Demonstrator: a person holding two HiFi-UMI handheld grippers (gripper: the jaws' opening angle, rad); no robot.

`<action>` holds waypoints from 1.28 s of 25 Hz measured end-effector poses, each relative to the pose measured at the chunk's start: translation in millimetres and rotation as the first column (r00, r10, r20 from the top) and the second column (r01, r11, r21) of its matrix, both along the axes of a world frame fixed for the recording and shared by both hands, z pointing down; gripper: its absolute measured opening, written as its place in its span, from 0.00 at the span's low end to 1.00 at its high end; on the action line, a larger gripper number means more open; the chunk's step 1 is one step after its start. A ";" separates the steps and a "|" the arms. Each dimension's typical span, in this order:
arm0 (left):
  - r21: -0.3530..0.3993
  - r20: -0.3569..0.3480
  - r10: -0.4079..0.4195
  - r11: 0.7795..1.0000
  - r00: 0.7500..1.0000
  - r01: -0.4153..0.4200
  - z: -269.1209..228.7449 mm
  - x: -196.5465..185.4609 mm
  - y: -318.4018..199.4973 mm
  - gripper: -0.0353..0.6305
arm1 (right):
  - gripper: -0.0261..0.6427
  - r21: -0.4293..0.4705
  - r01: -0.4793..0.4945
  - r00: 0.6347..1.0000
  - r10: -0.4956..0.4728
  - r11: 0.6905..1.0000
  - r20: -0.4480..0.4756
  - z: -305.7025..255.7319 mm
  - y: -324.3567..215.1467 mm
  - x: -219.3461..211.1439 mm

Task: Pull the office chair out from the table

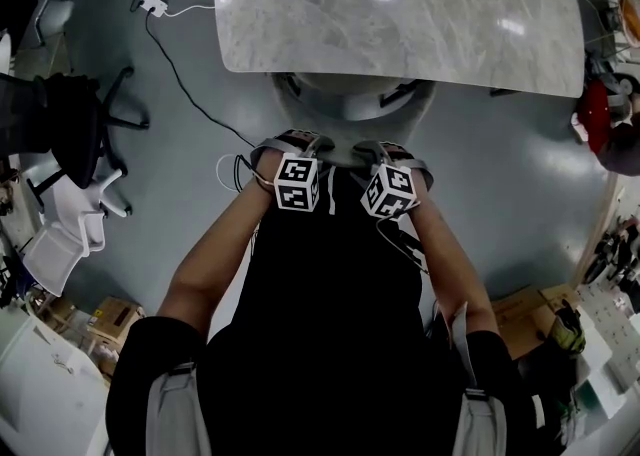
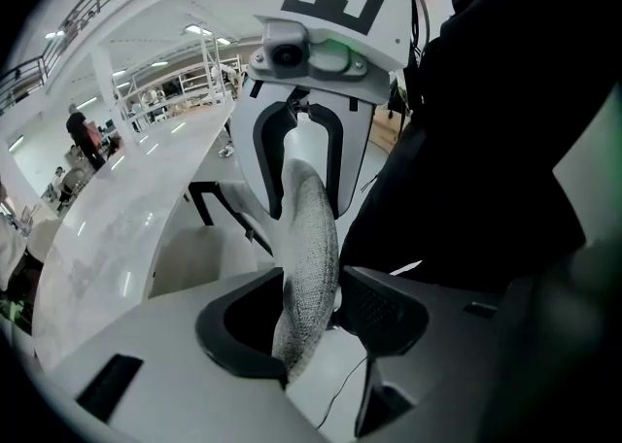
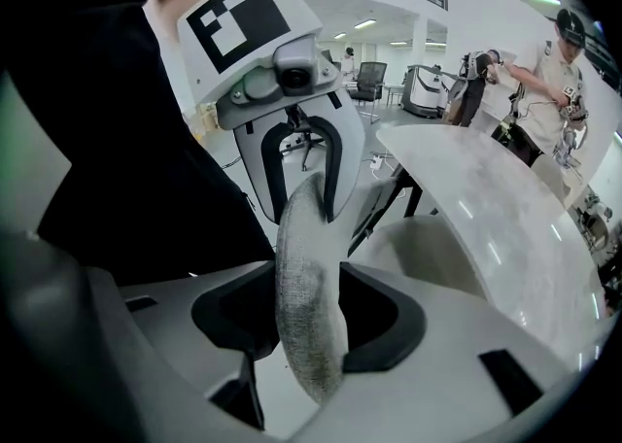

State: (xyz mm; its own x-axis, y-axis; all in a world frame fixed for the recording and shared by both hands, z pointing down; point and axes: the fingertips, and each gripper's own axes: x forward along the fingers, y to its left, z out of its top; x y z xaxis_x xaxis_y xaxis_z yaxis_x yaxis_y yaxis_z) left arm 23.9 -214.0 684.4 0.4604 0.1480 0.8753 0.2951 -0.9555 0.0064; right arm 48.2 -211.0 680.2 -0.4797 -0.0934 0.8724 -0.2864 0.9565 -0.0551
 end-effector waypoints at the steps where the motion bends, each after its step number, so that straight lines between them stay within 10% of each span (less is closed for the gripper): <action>1: 0.000 0.002 0.002 1.000 1.000 -0.002 2.0 0.1 1.2 0.35 | 0.35 -0.003 0.004 1.000 -0.004 1.000 -0.003 1.2 0.4 -0.7; 32: 0.019 0.105 -0.053 0.999 0.993 0.051 0.3 9.5 2.6 0.20 | 0.18 -0.033 0.057 0.998 -0.057 0.998 0.019 -1.4 12.1 3.5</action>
State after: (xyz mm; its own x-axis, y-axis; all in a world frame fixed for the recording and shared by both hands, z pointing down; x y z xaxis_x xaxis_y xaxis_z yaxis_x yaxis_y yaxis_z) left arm 33.4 -211.4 684.7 0.3724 0.1116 0.9213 0.2438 -0.9696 0.0189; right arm 51.7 -198.9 678.8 -0.4993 -0.0361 0.8657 -0.2303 0.9687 -0.0924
